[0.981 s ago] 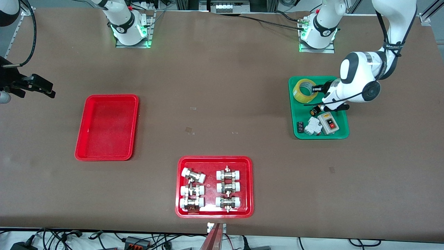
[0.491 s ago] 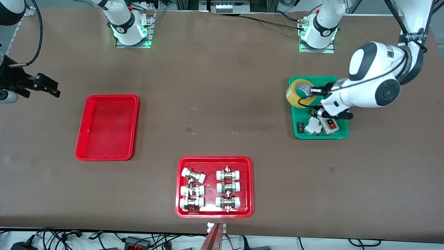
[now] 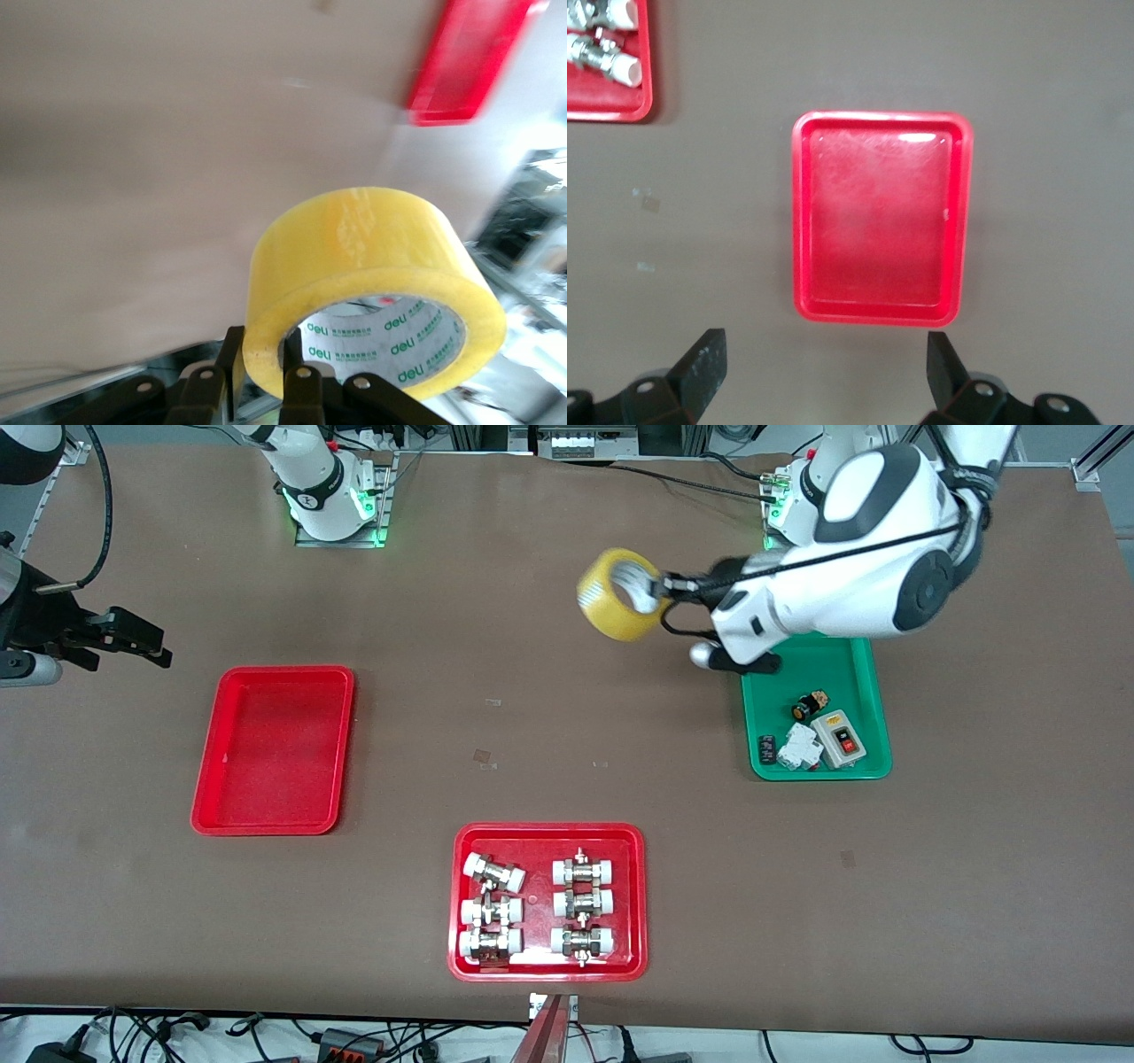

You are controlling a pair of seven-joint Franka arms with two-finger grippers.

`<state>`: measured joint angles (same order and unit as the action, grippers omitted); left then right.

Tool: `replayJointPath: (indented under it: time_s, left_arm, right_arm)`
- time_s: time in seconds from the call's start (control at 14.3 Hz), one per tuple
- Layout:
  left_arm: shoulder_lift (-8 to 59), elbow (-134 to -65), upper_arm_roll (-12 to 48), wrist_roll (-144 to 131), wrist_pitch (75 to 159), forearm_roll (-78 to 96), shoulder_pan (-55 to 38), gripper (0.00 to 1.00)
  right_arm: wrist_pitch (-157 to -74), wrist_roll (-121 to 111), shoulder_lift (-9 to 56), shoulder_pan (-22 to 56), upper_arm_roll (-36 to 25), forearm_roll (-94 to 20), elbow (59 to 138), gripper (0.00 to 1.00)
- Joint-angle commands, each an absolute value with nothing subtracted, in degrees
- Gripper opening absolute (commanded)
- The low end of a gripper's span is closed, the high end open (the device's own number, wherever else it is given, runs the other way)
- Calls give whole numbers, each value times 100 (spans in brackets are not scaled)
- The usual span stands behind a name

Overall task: Left arm passes tape to right arm into tray
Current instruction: 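Lift the tape with the left gripper while the right gripper reaches toward it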

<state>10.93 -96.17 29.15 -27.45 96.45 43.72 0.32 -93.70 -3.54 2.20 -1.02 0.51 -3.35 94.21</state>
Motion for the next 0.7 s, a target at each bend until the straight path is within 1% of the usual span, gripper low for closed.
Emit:
replayJointPath:
  time_s: [0.0,0.07,0.14,0.42,0.63]
  left_arm:
    - [1792,-8729,2988,-3583,10096,4885,-385,0]
    - [1906,-8684,2988,-3699,10281,4974,-430,0]
    - [1959,-8657,2988,-3726,10370,4983,-431,0]
    - [1995,-8648,2988,-3718,10380,5212,-422,0]
    - [1978,-8648,2988,-3700,10318,5203,-352,0]
  right_arm:
    - [-9220,-405,369,376,62,-430,9378,100]
    - [-9237,-422,404,508,70,-509,9361,100]
    - [-9220,-396,422,632,62,-858,9299,100]
    - [-9141,-344,466,913,70,-2579,9238,100]
    - [-9368,-160,501,1098,70,-4038,9229,100]
